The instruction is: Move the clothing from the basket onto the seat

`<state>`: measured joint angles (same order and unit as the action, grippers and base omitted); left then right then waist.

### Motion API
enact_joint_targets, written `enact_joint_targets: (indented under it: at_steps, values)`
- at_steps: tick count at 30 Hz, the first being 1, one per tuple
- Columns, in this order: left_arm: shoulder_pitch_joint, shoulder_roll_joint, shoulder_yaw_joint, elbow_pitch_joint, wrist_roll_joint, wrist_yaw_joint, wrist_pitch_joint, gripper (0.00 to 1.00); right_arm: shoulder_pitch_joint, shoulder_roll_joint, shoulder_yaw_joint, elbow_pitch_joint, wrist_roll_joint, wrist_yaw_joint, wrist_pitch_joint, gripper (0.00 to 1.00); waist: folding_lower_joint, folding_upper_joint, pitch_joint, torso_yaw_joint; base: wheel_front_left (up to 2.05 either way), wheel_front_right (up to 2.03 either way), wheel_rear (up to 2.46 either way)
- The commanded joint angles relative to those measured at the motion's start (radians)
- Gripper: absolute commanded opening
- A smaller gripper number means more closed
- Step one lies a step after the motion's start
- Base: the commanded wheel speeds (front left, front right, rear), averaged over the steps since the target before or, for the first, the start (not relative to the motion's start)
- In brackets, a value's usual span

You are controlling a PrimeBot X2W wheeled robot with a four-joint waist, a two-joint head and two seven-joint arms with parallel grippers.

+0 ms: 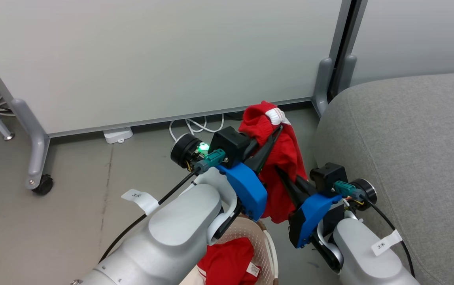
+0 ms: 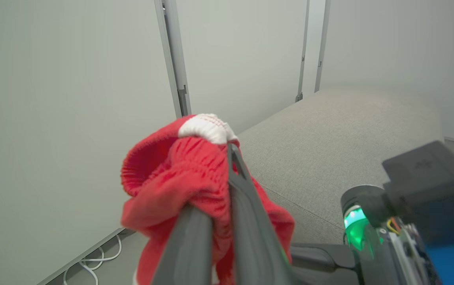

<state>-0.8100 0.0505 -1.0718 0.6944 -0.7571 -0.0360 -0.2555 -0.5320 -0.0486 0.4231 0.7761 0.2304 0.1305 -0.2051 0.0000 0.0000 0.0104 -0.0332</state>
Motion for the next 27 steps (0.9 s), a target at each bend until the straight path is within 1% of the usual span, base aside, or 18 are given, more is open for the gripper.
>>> enact_joint_targets:
  at_steps: [1, 2, 19, 24, 27]
  values:
    - [-0.01, 0.0, -0.001, 0.002, -0.001, -0.001, 0.002, 0.48, -0.018, -0.003, 0.002, 0.003, 0.003, 0.0, -0.005, 0.0, 0.0, 0.0, 0.0, 0.001, 0.0, 0.0, 0.0]
    - [-0.01, 0.0, -0.002, 0.005, -0.006, -0.002, 0.003, 1.0, -0.018, -0.003, 0.001, 0.004, 0.003, 0.0, -0.007, 0.0, 0.0, 0.0, -0.001, 0.0, 0.0, 0.0, 0.0]
    - [0.001, 0.0, -0.03, 0.023, -0.038, 0.009, 0.0, 1.0, -0.022, -0.003, -0.012, 0.019, 0.004, 0.0, -0.022, 0.0, 0.0, 0.0, -0.008, -0.007, 0.0, 0.0, 0.0]
    - [0.042, 0.029, -0.016, 0.014, -0.034, 0.014, -0.005, 1.0, -0.029, -0.003, -0.057, 0.016, -0.015, 0.0, -0.033, 0.0, 0.0, 0.0, -0.006, -0.015, 0.0, 0.0, 0.0]
    - [0.075, 0.056, -0.001, -0.005, -0.027, 0.027, -0.01, 1.0, -0.038, -0.003, -0.094, 0.009, -0.032, 0.0, -0.038, 0.0, 0.0, 0.0, -0.002, -0.023, 0.0, 0.0, 0.0]
